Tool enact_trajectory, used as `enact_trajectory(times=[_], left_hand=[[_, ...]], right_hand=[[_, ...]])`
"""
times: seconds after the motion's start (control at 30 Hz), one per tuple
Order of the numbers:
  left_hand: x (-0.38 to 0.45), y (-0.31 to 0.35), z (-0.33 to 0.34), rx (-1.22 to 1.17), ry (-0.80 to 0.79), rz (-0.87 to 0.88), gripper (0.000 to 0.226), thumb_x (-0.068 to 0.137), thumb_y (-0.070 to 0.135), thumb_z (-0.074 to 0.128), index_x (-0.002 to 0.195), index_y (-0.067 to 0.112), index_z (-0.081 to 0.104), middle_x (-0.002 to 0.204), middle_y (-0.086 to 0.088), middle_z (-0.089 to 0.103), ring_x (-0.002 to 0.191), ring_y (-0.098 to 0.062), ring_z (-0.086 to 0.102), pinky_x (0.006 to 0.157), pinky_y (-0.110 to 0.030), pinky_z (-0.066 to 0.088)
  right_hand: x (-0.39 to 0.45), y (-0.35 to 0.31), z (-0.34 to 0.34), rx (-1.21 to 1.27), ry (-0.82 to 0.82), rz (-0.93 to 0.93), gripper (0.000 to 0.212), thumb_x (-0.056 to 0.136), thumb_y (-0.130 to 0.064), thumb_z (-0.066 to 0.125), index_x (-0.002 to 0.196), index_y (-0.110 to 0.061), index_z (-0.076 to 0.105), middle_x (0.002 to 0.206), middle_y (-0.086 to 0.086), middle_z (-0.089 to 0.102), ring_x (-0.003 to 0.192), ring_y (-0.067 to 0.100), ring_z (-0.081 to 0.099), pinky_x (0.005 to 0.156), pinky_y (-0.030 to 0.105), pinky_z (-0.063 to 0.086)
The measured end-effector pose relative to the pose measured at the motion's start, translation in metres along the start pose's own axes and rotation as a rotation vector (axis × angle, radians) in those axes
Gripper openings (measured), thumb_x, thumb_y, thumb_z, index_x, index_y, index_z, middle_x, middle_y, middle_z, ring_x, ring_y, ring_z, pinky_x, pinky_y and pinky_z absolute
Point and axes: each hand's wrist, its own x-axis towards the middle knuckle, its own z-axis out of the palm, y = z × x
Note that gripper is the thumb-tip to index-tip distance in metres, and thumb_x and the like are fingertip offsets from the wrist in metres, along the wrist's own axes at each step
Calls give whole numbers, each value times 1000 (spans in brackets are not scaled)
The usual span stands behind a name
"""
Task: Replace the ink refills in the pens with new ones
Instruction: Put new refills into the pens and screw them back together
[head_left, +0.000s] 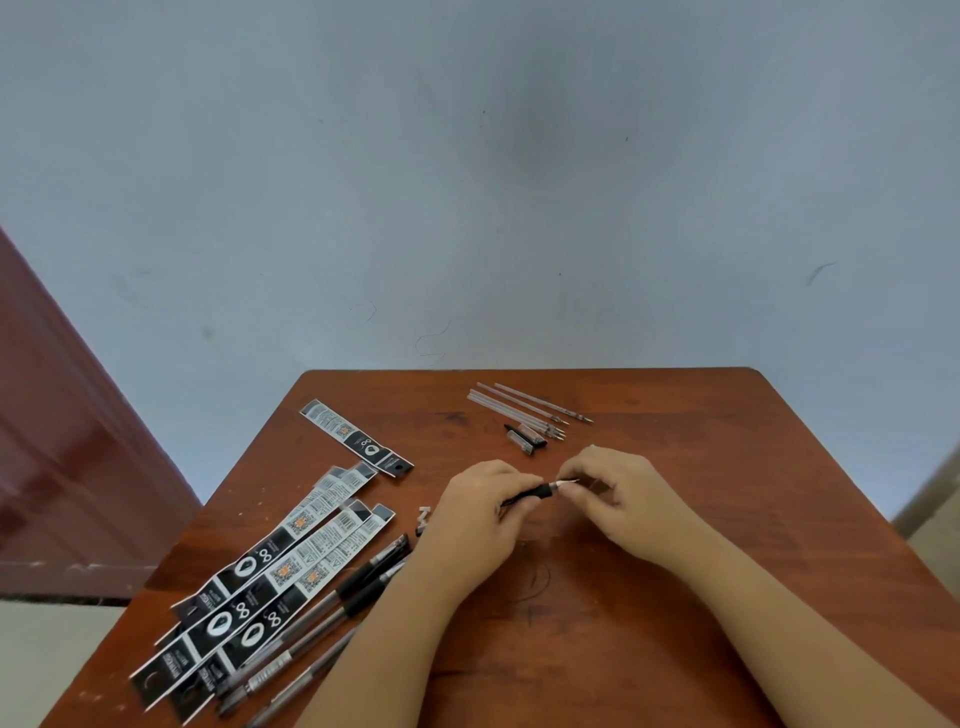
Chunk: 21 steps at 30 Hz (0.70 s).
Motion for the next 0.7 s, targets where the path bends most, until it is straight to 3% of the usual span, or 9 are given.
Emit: enact_trajectory(times=[0.17,0.3,0.4,0.47,0.57,0.7], left_hand=[[-1,-1,-1,44,-29,29,26,77,14,58,98,5,70,86,-10,68,82,-22,60,72,-15,39],[-1,-1,-1,46,-38,42,23,84,10,60,106,8,67,96,-9,66,92,-19,56,78,-17,38],[0,-1,-1,47,-46,-5,25,86,13,58,110,12,65,101,-5,64,97,-15,54,83,-17,38],[1,-4,-2,77,-7,-50,25,87,14,56,111,13,64,102,-2,64,98,-14,53,85,-18,37],[3,-11,-7,121,109,-155,25,90,17,52,112,15,63,104,0,63,99,-13,53,83,-15,34],[4,-15,-11,129,190,-268,25,91,20,49,113,18,61,102,0,62,97,-13,52,78,-17,34]], right_hand=[[0,1,2,-10,-40,-7,15,89,-14,51,89,-6,64,72,-20,47,67,-6,45,66,4,34],[0,4,2,-5,-60,9,17,89,-16,50,89,-9,65,76,-10,53,70,-2,47,64,7,35],[1,3,5,-2,-10,32,21,88,-28,49,91,-14,66,75,-17,53,70,0,50,62,9,37],[2,2,8,-14,42,32,33,83,-35,43,98,-16,64,77,-20,52,71,2,50,62,9,36],[6,9,6,-74,149,48,26,88,-25,48,105,-11,62,94,-3,62,85,10,55,68,7,36],[23,12,9,-277,104,97,25,89,-23,48,108,-13,61,103,1,62,98,14,54,77,16,35]])
